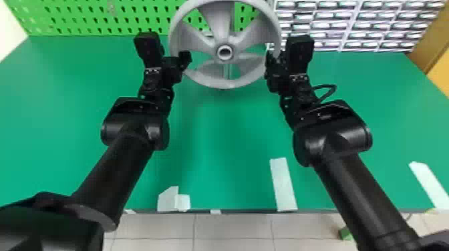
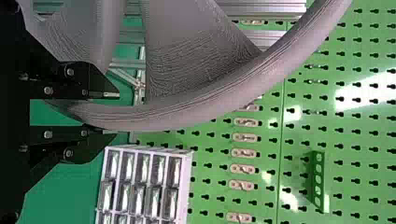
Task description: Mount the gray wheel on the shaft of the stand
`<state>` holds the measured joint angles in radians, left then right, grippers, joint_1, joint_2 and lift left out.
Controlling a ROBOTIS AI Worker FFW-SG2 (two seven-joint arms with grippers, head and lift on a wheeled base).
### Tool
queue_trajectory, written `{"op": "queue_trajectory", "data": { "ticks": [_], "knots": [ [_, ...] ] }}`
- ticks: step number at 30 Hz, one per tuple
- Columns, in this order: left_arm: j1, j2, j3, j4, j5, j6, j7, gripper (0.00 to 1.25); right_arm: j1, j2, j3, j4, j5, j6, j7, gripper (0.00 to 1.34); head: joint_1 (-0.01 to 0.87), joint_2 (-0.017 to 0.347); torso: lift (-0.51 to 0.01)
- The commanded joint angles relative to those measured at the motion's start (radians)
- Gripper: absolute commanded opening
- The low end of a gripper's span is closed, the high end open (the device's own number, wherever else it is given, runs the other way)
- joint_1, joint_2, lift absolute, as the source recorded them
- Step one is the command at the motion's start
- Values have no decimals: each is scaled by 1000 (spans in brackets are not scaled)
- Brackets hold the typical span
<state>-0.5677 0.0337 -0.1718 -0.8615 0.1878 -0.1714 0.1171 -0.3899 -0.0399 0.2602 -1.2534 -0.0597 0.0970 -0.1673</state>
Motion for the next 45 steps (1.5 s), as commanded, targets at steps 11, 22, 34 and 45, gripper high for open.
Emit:
{"op": "queue_trajectory", "data": {
  "ticks": [11,22,34,45],
  "knots": [
    [3,0,-12,1,7,-8,59,689,2,0,-1,0,0,-7,-66,215,865,52,-101],
    [5,0,-23,1,15,-17,59,778,5,-2,-4,3,0,-16,-64,538,865,52,-101],
    [6,0,-29,1,24,-20,47,861,6,-2,-6,8,-2,-28,-64,750,865,52,-101],
    [9,0,-52,1,44,-23,18,1006,8,0,-6,8,-2,-31,-64,813,865,52,-101]
  ]
}}
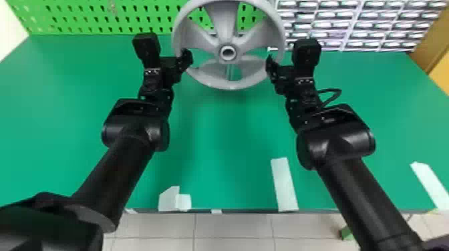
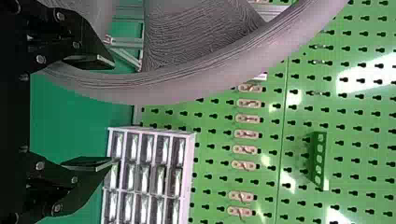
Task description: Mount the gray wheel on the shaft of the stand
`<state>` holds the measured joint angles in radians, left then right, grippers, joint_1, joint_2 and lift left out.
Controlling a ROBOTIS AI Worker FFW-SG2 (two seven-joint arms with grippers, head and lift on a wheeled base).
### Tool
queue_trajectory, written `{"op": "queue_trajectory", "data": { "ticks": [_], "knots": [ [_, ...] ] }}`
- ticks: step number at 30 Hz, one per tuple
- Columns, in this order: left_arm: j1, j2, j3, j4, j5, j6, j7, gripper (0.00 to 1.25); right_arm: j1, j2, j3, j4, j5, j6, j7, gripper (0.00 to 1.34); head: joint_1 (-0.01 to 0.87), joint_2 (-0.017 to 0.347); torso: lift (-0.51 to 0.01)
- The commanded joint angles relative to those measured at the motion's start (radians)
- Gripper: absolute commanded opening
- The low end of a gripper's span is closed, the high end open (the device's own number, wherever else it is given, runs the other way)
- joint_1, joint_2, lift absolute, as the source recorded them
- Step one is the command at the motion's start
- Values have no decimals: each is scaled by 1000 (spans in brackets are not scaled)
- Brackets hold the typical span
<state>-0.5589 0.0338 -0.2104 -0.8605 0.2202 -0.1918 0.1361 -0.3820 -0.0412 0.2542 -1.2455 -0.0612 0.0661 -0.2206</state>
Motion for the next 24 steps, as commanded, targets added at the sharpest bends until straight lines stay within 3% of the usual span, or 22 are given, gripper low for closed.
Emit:
{"op": "queue_trajectory", "data": {
  "ticks": [1,9,24],
  "knots": [
    [2,0,-17,0,13,-8,-1,1012,-1,1,0,0,0,0,-11,813,865,52,-101],
    [5,-3,-35,0,36,-23,-12,1101,0,1,0,0,0,-2,-11,931,865,52,-101],
    [13,-3,-41,0,38,-38,-24,1137,3,1,0,1,0,-9,-11,943,865,52,-101]
  ]
}}
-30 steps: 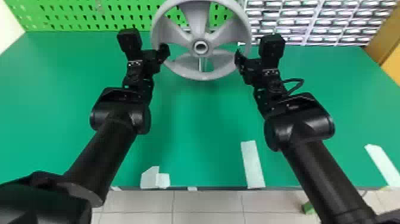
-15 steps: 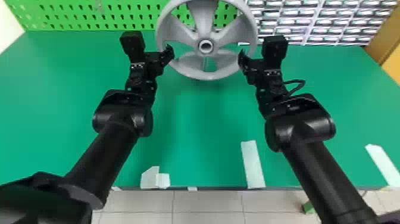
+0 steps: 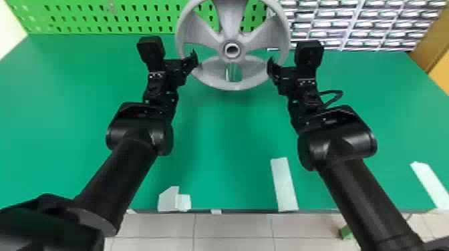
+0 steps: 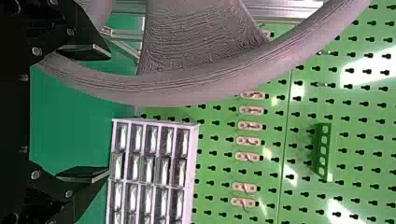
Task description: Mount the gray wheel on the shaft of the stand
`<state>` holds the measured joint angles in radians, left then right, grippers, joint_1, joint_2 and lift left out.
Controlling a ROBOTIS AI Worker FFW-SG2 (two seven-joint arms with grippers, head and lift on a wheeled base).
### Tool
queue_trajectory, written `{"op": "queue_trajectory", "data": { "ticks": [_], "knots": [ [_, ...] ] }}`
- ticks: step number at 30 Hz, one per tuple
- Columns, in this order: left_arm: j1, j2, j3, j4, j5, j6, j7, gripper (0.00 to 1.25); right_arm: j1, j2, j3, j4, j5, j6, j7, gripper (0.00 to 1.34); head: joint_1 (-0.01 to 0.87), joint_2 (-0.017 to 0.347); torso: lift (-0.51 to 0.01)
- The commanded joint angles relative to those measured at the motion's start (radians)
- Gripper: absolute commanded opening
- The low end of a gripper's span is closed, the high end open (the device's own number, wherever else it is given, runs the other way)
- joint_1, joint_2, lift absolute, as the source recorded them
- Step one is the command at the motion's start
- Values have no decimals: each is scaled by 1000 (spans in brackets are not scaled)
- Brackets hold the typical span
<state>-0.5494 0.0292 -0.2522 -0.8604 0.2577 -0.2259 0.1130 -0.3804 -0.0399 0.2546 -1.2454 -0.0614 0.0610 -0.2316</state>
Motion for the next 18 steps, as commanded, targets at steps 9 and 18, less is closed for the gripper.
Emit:
{"op": "queue_trajectory", "data": {
  "ticks": [9,18],
  "knots": [
    [14,0,1,-16,-2,-18,-3,1135,5,2,-3,1,0,-12,0,1037,865,52,-101],
    [46,0,21,-66,-12,7,-3,1135,15,2,-6,-3,-5,-23,0,1040,865,52,-101]
  ]
}}
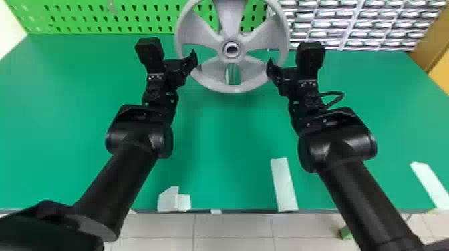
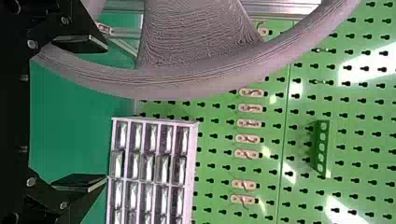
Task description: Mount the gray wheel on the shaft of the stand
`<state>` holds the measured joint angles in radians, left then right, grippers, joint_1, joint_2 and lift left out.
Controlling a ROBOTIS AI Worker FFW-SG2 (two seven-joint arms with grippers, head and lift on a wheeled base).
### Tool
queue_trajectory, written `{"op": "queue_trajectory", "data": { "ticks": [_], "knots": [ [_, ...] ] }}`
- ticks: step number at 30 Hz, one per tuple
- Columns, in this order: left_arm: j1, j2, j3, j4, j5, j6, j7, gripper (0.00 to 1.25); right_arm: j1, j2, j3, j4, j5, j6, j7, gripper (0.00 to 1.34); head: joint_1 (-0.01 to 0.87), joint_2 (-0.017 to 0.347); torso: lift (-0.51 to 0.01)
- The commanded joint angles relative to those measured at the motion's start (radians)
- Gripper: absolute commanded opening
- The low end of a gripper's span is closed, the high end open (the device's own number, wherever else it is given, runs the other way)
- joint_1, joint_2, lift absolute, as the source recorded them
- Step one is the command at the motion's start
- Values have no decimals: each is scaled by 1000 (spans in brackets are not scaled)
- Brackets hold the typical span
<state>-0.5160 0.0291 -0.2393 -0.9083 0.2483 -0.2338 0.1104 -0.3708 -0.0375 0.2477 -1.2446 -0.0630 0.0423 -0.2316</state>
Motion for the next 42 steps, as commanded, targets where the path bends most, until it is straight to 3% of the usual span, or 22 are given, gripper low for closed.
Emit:
{"op": "queue_trajectory", "data": {
  "ticks": [1,24,42],
  "knots": [
    [17,2,9,-23,-3,14,0,1134,6,-1,1,-6,-3,-5,0,1040,865,52,-101],
    [102,3,34,-158,-34,44,-1,1115,35,-12,7,-56,-9,-25,0,1042,865,52,-101],
    [182,26,52,-284,-35,70,-17,1115,85,-27,8,-133,-12,-50,0,1042,865,52,-101]
  ]
}}
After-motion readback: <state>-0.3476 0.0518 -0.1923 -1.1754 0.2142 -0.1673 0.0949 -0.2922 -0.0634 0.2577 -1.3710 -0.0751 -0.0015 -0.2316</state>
